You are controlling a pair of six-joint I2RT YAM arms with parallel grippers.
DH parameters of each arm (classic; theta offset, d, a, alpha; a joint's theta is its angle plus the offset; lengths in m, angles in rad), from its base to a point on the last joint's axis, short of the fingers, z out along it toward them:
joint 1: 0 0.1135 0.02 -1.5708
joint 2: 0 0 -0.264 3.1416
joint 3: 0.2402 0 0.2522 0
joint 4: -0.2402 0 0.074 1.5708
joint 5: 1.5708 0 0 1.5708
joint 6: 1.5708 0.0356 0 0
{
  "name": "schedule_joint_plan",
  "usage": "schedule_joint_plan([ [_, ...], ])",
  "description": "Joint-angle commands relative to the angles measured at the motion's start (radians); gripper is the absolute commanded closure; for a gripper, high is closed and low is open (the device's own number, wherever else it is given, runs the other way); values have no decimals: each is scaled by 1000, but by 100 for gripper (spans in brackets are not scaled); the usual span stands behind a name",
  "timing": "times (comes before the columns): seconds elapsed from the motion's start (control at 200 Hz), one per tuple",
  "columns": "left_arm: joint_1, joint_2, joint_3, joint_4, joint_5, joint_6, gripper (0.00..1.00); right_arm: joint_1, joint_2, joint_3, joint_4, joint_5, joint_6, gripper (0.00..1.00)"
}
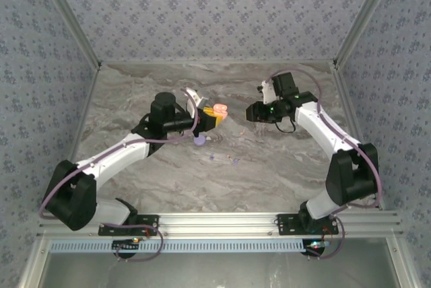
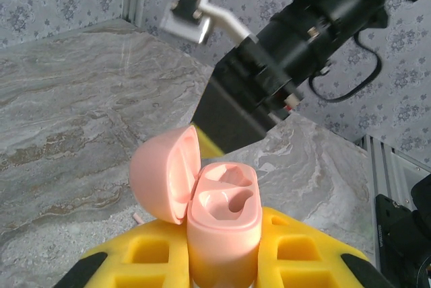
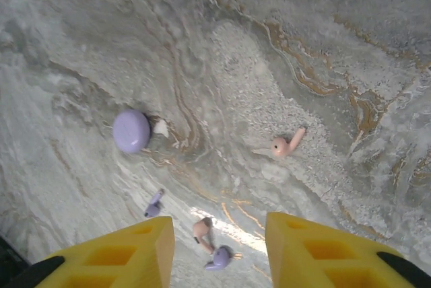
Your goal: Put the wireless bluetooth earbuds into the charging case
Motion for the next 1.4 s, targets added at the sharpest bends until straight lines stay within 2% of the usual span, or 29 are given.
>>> schedule_joint_plan([
  [0.0,-17,-45,-16,-15,-20,-9,86,-3,67,15,5,-26,-3,66],
  [0.15,-36,-58,-26,-34,-40,-6,86,-4,197,79,4,-55,-23,80],
  [0.315,-41,-71,-27,-52,-47,-4,86,-6,326,144,38,-80,-13,87],
  [0.65,-40,-88,-34,-52,-85,-13,86,10,492,234,17,-92,-21,91],
  [1.149,-40,-80,-39,-59,-88,-11,86,6,558,245,1,-15,-31,93],
  [1.394,-42,-79,-37,-66,-87,-8,86,13,515,215,-72,45,-60,93],
])
